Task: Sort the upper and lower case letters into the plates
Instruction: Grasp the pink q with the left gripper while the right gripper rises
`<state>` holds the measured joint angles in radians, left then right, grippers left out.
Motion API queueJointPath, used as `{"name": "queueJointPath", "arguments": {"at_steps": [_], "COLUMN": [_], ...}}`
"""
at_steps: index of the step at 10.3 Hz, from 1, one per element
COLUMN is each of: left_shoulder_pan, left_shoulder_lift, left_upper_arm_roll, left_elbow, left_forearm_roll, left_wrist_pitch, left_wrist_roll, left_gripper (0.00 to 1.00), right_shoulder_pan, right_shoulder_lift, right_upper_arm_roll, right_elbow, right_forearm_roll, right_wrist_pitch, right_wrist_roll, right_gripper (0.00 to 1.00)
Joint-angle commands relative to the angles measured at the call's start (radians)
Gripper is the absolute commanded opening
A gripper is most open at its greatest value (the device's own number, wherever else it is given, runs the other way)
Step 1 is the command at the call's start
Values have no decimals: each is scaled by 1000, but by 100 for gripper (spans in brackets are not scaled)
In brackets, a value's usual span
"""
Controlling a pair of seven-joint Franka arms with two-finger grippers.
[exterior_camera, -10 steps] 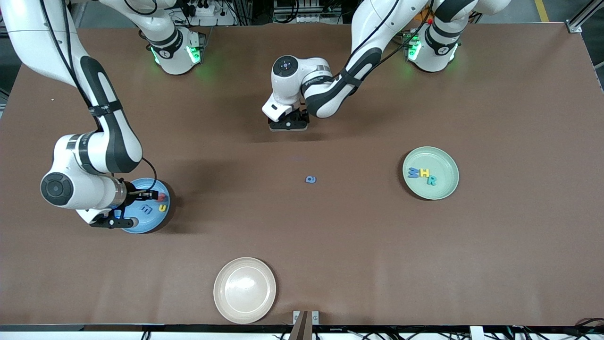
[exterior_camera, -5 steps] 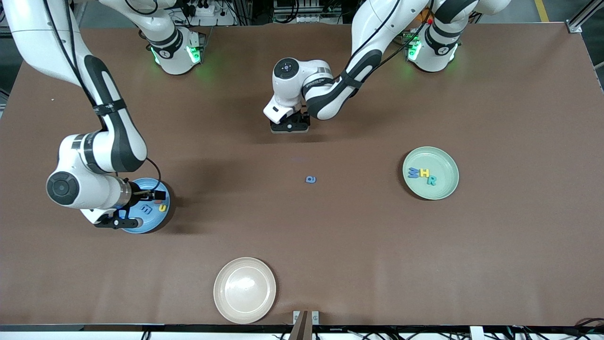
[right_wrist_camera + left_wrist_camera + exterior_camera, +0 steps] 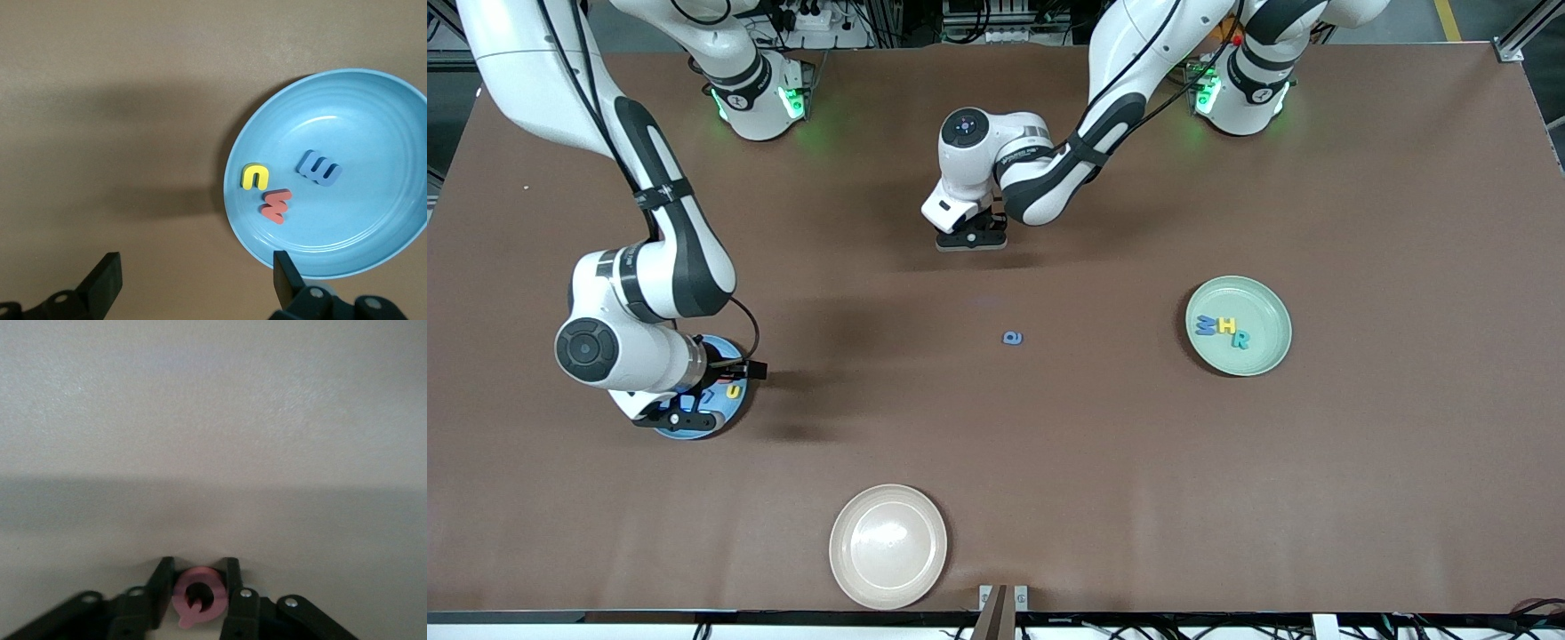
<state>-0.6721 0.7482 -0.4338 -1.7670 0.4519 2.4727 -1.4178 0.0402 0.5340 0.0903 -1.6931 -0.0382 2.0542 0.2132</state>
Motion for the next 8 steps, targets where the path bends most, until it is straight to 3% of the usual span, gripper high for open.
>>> {"name": "queueJointPath", "arguments": {"at_steps": [1, 4, 8], "left_shoulder_pan": [-9, 14, 188], "left_shoulder_lift": [10, -29, -173], "left_upper_arm_roll": [9, 9, -29], "left_elbow": [0, -5, -69], "left_forearm_roll": [37, 37, 37], "left_wrist_pitch": [12, 6, 3], "left_wrist_roll": [-47, -49, -40], "left_gripper": [0, 0, 0], "right_shoulder_pan": [16, 52, 114], "right_shoulder_lift": [-2, 7, 32], "right_upper_arm_roll": [3, 3, 3], "right_elbow": [10, 27, 55], "right_forearm_roll": [3, 1, 1], "right_wrist_pitch": [-2, -2, -2], "right_wrist_roll": [49, 113, 227], "right_gripper": [100, 100, 100]}}
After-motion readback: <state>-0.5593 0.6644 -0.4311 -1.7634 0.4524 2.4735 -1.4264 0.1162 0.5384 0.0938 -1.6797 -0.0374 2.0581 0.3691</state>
